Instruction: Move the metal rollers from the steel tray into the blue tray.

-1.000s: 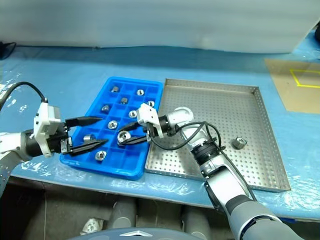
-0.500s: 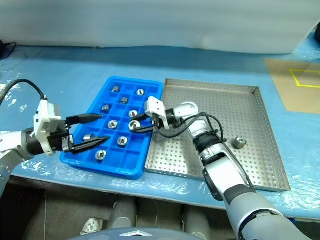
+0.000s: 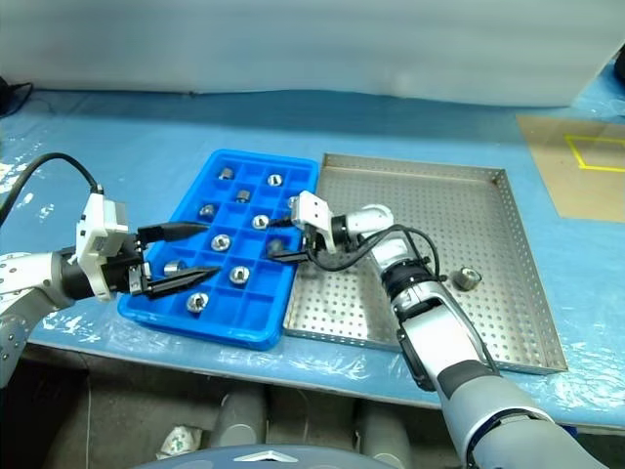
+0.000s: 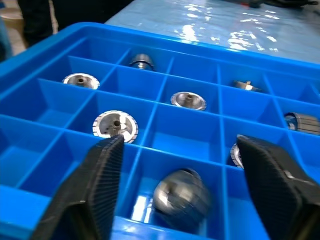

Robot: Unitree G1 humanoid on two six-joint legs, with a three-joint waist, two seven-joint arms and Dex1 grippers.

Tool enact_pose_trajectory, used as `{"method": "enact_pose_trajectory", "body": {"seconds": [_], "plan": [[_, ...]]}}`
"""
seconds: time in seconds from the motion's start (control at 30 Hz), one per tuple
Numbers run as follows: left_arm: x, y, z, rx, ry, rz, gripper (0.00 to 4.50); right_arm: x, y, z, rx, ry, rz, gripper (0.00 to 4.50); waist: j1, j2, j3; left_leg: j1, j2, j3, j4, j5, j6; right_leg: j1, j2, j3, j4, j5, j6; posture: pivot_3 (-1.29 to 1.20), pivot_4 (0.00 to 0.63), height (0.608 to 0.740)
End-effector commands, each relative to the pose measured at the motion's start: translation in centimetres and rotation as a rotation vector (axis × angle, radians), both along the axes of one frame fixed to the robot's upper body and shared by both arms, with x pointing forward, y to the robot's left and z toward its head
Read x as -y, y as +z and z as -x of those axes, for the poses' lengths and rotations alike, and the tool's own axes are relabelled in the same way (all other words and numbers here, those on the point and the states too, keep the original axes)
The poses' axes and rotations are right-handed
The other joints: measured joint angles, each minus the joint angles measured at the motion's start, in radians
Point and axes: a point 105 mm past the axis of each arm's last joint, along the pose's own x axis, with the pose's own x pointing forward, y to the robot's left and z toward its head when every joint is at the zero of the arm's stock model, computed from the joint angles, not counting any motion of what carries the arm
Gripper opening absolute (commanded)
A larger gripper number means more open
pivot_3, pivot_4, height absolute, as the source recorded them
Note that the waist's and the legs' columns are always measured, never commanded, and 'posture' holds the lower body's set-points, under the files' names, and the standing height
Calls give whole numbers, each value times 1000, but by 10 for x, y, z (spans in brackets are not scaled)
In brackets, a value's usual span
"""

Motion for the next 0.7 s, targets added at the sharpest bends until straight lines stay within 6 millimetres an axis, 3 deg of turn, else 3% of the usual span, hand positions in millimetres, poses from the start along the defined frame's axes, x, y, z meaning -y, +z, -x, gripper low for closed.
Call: {"method": "enact_pose_trajectory", "body": {"seconds": [0.03,0.2,0.33,0.47,0.7], "plan": [[2,7,2,28,-25,-6,4094,3,3,-1,47,4,17,4225,0,0,0,0,0,0,0,0,0,0,0,0,0,0,0,294,150,740],[7,7,-2,29,-54,1,4094,11,20,-7,62,-31,-41,4225,1,0,0,0,0,0,1,0,0,0,0,0,0,0,0,251,150,740],[18,6,-10,28,-108,18,4094,32,39,-17,84,-111,-81,4225,1,0,0,-1,0,0,1,0,0,0,0,0,0,0,0,202,150,740],[36,1,-22,20,-198,38,4094,71,45,-27,97,-238,-66,4225,-3,0,0,0,0,0,1,2,-3,0,0,0,0,0,0,125,150,740],[72,-11,-44,0,-358,69,4094,139,28,-22,73,-461,-9,4225,-29,0,0,0,-2,1,2,2,-3,1,0,2,-1,0,0,-53,150,740]]}}
